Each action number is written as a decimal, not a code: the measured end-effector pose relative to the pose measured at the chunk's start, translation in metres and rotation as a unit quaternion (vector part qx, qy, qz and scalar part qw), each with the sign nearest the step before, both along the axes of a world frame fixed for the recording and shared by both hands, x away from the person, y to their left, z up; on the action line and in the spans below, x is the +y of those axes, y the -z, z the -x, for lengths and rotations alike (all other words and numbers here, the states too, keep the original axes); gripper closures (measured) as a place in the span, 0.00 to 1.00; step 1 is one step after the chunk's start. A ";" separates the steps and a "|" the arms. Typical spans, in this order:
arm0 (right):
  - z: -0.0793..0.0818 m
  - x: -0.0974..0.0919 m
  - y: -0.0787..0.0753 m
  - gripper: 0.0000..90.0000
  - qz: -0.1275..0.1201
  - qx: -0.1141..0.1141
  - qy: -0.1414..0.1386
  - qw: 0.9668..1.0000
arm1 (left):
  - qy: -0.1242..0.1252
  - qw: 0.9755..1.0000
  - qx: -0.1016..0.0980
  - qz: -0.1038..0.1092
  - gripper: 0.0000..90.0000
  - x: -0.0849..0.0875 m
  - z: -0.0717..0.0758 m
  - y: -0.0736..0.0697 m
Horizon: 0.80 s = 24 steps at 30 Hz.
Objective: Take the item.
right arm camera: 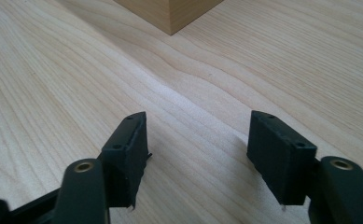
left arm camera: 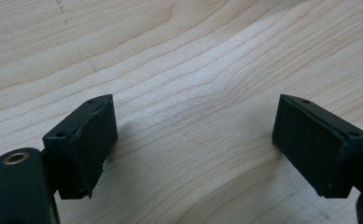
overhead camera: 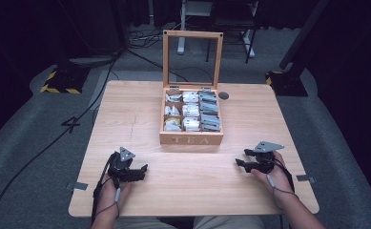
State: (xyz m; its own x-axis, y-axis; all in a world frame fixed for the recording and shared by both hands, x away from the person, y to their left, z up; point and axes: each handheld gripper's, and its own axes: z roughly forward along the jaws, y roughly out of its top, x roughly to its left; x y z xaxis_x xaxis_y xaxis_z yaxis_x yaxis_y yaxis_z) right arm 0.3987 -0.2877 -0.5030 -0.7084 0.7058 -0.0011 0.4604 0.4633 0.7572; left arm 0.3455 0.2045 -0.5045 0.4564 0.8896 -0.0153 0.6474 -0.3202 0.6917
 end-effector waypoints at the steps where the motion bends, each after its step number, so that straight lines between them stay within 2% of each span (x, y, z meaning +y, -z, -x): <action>1: 0.000 0.000 0.000 0.46 -0.001 0.000 -0.001 1.000 | 0.000 1.000 0.000 0.000 0.16 0.000 0.000 0.000; 6: 0.000 -0.001 0.000 0.48 -0.005 0.003 0.001 1.000 | -0.001 1.000 0.002 0.002 0.16 0.000 -0.001 0.000; 11: 0.000 0.000 -0.005 0.53 -0.007 0.025 0.000 1.000 | -0.001 1.000 0.001 0.002 0.16 0.000 -0.001 0.000; 12: -0.001 0.000 -0.007 0.54 -0.009 0.022 -0.002 1.000 | -0.001 1.000 0.001 0.002 0.16 0.000 -0.001 0.000; 17: -0.002 0.005 -0.026 0.55 -0.029 0.020 -0.024 0.999 | -0.001 1.000 0.001 0.002 0.16 0.000 -0.001 0.000; 21: -0.005 0.009 -0.041 0.55 -0.045 0.033 -0.042 0.998 | -0.001 1.000 0.001 0.002 0.16 0.000 -0.001 0.000; 24: -0.009 0.013 -0.051 0.54 -0.025 0.042 -0.056 0.997 | -0.001 1.000 0.001 0.002 0.16 0.000 -0.001 0.000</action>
State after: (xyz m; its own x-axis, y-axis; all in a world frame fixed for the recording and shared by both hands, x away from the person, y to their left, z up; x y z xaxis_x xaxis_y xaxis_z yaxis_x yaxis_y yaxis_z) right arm 0.4072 -0.2751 -0.4518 -0.7787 0.6200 0.0956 0.4714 0.4777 0.7414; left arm 0.3466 0.2042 -0.5045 0.4543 0.8906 -0.0200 0.6500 -0.3160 0.6911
